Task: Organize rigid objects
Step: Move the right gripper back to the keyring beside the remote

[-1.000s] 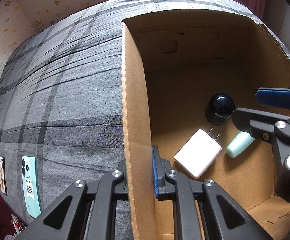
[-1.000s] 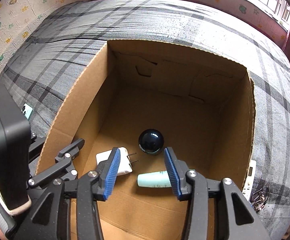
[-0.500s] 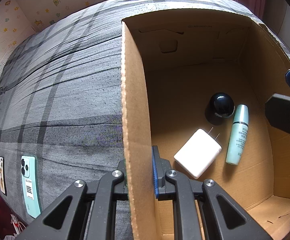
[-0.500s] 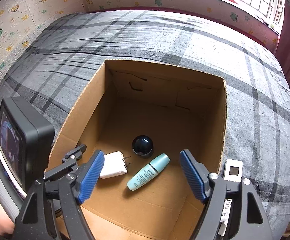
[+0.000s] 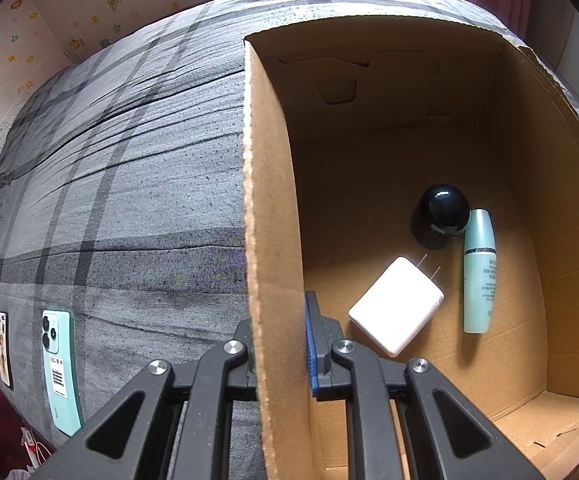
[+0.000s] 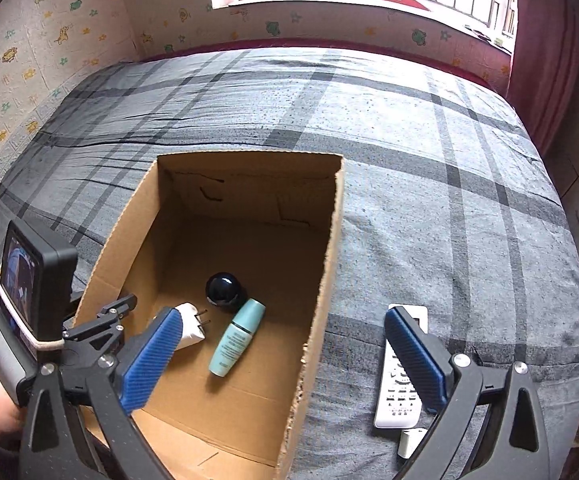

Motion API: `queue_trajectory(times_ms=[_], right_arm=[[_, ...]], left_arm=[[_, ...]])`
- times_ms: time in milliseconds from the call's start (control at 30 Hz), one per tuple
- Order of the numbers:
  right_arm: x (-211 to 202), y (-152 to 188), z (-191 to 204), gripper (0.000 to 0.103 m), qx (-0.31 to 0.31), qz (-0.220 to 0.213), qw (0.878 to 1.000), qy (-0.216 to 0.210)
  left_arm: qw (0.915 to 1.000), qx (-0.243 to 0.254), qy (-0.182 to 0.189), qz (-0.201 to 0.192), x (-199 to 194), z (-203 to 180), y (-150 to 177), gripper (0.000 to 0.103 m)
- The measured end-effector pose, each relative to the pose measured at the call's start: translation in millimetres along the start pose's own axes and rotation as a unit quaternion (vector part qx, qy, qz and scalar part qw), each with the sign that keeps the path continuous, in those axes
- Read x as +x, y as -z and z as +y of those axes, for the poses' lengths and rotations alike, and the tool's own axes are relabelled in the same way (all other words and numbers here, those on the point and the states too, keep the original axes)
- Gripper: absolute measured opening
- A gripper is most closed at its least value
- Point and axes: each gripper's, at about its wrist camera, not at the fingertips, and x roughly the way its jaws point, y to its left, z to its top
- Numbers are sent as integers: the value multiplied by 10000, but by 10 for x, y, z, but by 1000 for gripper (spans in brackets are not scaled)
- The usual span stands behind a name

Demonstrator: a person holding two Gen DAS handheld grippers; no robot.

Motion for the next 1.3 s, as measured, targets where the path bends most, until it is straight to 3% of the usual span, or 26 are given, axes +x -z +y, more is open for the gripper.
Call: queue_trajectory(times_ms=[400, 733, 1067, 1300], right_arm=[[-150, 204, -938, 103, 537, -67, 9950, 842], [188, 595, -1697, 103, 1159, 374, 9819, 1451], [592, 898, -1989, 103, 1667, 772, 9744, 1295], [827, 922, -2027, 103, 1744, 955, 9710, 1325]], left_arm=[[10000, 0, -7, -4, 4, 6, 3, 15], [10000, 41, -55, -2, 9, -28, 11, 15], [10000, 48, -85, -7, 4, -41, 13, 15], [10000, 36, -88, 0, 13, -38, 11, 15]])
